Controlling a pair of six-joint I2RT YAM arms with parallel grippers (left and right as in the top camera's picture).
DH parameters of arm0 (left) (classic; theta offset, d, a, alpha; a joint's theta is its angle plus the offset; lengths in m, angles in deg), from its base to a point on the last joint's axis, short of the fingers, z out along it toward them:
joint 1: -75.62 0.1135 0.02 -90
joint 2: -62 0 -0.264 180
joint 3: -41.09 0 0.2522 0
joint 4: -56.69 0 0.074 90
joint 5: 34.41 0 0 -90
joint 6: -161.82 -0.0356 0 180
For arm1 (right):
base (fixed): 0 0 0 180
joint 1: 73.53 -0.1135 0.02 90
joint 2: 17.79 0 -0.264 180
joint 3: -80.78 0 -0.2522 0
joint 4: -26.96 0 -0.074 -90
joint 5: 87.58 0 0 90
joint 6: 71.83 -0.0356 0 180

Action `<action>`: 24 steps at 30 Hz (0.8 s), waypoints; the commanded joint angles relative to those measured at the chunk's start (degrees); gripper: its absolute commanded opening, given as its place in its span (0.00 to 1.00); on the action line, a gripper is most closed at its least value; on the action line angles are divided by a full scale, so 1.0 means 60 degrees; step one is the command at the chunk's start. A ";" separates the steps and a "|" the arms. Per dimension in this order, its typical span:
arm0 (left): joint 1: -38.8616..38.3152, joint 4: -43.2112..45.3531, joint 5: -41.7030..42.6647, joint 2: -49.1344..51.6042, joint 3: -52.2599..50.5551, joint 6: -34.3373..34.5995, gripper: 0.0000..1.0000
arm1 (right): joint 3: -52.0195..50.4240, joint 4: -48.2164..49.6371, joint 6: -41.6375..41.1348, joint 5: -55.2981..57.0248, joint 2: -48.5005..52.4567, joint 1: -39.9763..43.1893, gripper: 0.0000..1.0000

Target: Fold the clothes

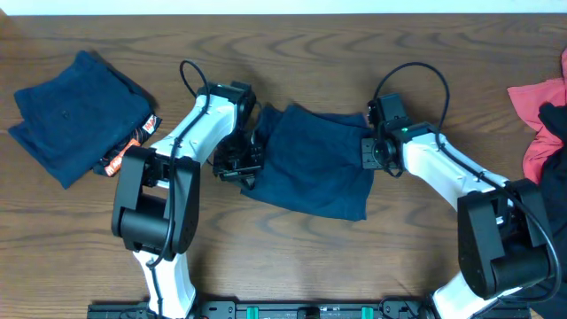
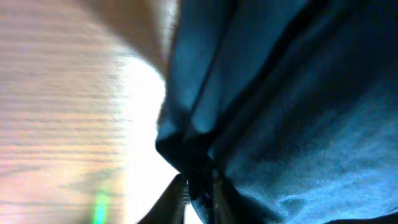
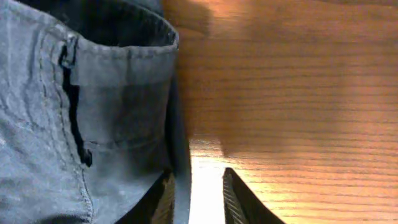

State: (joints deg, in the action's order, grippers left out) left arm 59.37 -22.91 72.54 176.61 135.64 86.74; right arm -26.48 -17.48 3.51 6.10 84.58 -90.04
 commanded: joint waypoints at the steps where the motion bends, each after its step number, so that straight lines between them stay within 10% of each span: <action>1: 0.0328 0.0186 -0.0994 -0.0849 0.0255 0.0062 0.98 | 0.0153 -0.0164 0.0277 0.0087 0.0106 -0.0007 0.27; 24: 0.0543 0.4929 0.2204 0.0801 0.0317 -0.1661 0.98 | 0.0153 -0.0681 0.0266 0.0055 0.0106 -0.0007 0.29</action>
State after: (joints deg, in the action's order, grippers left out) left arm 62.65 6.29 82.09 179.36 136.76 77.80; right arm -26.43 -21.52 4.39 6.08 84.58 -90.04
